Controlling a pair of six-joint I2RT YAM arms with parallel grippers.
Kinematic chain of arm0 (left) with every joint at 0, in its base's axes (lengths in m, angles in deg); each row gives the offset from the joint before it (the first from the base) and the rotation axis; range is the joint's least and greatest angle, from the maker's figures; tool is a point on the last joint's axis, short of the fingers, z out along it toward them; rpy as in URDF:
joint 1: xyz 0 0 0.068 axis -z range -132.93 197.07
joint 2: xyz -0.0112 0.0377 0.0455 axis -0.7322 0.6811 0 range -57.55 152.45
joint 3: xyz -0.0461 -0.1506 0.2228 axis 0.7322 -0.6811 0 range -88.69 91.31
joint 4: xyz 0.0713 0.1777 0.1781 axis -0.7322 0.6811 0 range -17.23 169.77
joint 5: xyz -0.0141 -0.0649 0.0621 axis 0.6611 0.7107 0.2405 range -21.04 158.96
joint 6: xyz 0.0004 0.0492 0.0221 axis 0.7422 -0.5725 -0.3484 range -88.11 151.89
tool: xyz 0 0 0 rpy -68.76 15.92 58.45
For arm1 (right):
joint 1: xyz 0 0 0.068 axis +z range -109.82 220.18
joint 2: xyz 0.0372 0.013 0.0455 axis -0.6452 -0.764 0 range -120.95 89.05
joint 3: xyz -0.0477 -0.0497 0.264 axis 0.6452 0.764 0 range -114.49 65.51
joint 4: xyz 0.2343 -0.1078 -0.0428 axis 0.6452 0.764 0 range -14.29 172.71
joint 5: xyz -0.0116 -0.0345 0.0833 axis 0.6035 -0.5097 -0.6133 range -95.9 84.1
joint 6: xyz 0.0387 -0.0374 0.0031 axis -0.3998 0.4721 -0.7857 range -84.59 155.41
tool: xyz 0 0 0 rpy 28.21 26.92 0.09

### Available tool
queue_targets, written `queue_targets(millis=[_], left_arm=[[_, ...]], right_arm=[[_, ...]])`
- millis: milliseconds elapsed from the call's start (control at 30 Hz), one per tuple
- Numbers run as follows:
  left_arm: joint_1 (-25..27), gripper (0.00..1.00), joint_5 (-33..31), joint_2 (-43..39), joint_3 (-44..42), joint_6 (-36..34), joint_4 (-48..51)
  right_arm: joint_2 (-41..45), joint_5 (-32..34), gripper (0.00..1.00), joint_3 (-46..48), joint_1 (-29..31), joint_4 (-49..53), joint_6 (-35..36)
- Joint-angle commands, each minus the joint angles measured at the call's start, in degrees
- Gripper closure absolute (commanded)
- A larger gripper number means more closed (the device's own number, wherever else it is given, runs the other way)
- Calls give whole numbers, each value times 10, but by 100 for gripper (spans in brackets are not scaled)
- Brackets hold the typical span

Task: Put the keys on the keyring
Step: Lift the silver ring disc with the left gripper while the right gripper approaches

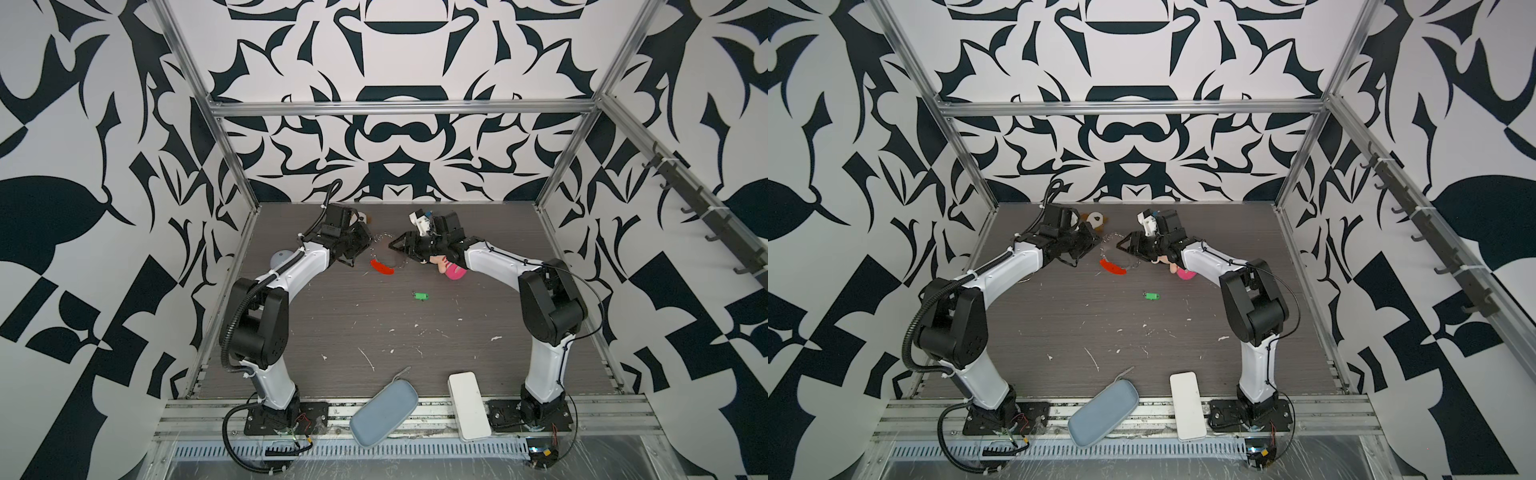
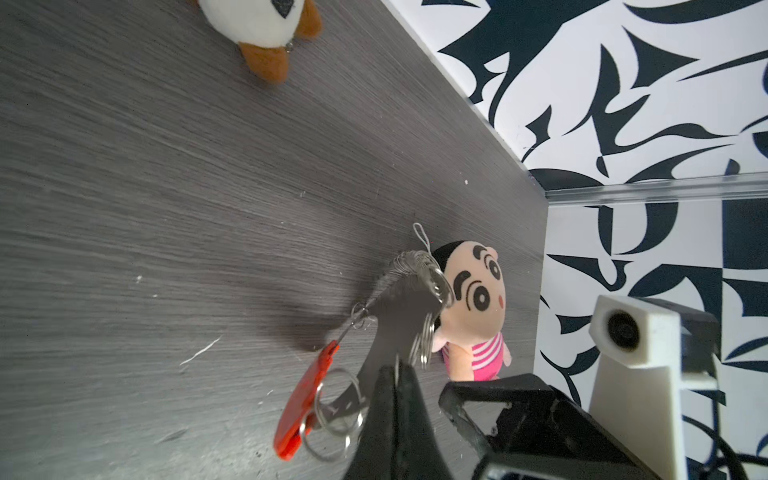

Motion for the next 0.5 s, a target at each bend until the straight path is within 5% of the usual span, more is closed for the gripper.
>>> queue_targets(millis=[0, 267, 467], left_arm=[[6, 100, 15, -8, 13, -11, -17], [5, 100, 33, -82, 48, -210, 74], [4, 100, 59, -67, 146, -233, 197]], right_arm=[[-10, 35, 47, -57, 3, 41, 30], [49, 104, 53, -84, 11, 147, 109], [99, 156, 53, -84, 52, 177, 176]])
